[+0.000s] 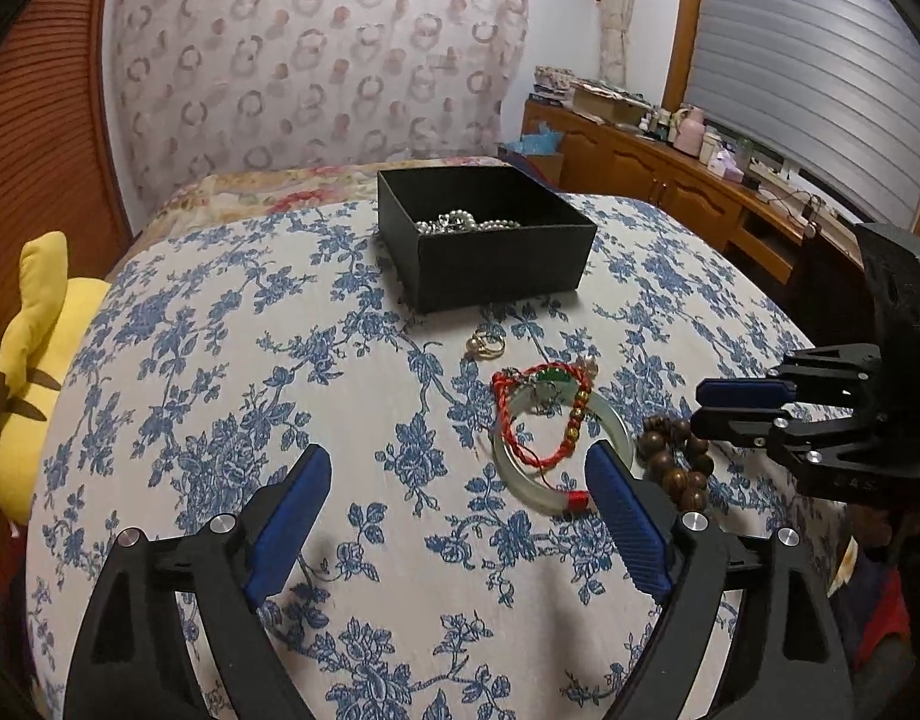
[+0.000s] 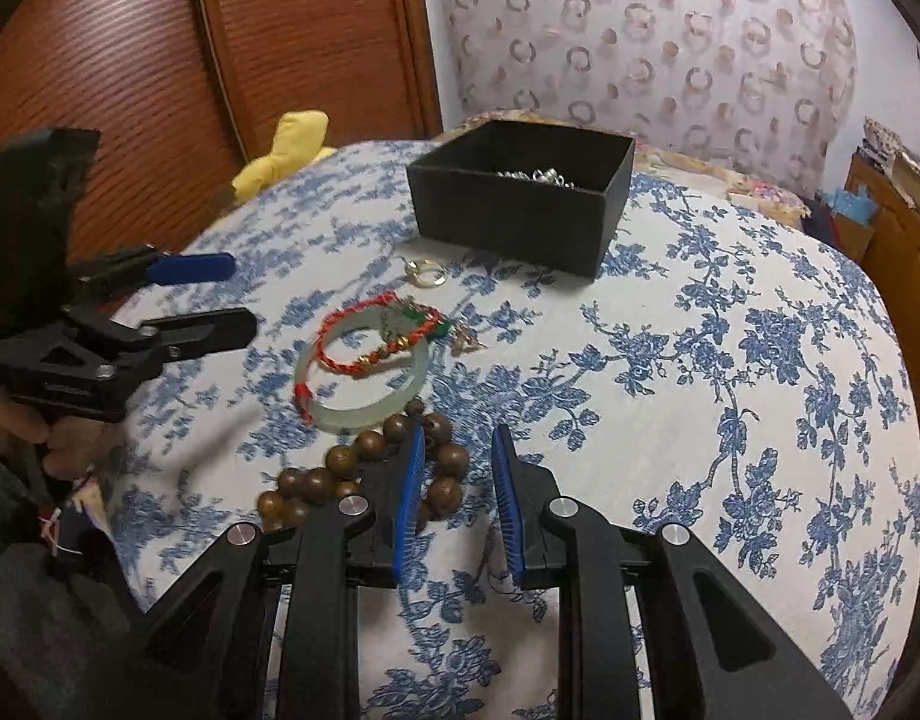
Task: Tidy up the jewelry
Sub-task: 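Move both grippers back toward the remaining jewelry, then grasp the red string bracelet with the left gripper while the right gripper grasps the wooden beads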
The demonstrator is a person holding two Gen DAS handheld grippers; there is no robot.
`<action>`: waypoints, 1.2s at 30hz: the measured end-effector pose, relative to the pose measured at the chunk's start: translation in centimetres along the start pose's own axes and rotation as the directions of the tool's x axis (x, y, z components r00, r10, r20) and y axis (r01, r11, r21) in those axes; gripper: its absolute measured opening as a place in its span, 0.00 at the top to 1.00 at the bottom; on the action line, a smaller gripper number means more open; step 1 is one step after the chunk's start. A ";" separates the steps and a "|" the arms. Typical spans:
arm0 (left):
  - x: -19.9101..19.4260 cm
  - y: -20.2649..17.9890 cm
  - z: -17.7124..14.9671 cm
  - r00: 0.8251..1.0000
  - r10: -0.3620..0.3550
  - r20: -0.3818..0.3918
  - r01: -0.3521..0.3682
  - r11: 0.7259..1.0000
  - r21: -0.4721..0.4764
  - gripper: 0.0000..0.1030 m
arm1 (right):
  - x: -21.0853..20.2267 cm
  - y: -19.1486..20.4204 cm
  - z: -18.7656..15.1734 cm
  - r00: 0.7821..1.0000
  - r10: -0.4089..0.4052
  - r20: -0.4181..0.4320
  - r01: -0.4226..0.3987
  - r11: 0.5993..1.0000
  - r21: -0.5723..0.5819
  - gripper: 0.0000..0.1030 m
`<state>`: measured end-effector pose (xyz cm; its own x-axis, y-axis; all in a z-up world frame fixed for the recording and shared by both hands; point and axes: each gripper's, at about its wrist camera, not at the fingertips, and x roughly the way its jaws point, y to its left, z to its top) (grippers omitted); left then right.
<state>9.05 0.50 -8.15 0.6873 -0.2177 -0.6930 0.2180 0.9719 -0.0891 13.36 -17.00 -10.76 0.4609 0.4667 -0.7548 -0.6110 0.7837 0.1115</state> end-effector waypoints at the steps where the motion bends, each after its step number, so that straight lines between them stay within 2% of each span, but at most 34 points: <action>1: 0.0 0.0 -0.1 1.000 0.002 -0.002 -0.002 1.000 0.000 0.19 | 0.1 -0.1 0.0 1.000 -0.002 -0.007 0.002 1.000 0.002 0.75; 6: 0.1 -0.3 -0.6 1.000 0.002 -0.018 -0.002 1.000 0.001 0.19 | 1.1 0.0 -0.3 0.999 -0.005 -0.037 0.004 1.000 -0.018 0.76; 8: 0.3 -0.6 -0.7 1.000 0.001 -0.029 -0.001 1.000 0.007 0.19 | 1.0 0.1 -0.3 0.999 -0.015 -0.033 0.013 0.999 -0.035 0.86; 11: 0.8 -1.4 -0.8 0.999 -0.002 -0.045 0.004 1.000 0.026 0.19 | 0.5 -0.4 -0.7 0.996 -0.090 -0.014 0.090 0.995 -0.031 0.86; 17: 1.4 -2.2 0.0 0.997 -0.052 -0.048 0.054 0.998 0.031 0.19 | -0.4 -2.1 -1.5 0.994 -0.109 0.003 0.109 0.994 0.010 0.86; 20: 2.0 -2.1 0.9 0.995 -0.080 -0.056 0.081 0.997 0.015 0.33 | -0.4 -2.2 -1.8 0.994 -0.108 0.019 0.108 0.994 0.016 0.86; 25: 4.2 -1.8 2.0 0.983 -0.143 -0.116 0.140 0.990 -0.031 0.65 | -0.1 -2.2 -1.9 0.992 -0.120 0.030 0.120 0.993 0.022 0.85; 30: 5.5 -1.7 2.5 0.978 -0.162 -0.130 0.155 0.986 -0.063 0.71 | -0.2 -2.2 -2.0 0.992 -0.119 0.032 0.118 0.993 0.025 0.85; 36: 6.6 -0.6 3.0 0.976 -0.165 -0.141 0.152 0.984 -0.098 0.90 | -0.2 -2.2 -2.1 0.992 -0.118 0.033 0.118 0.993 0.026 0.85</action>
<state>15.50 -1.76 -10.50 0.5371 -0.3599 -0.7629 0.2505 0.9317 -0.2632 13.24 -19.68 -12.18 0.5508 0.3837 -0.7412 -0.5359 0.8434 0.0384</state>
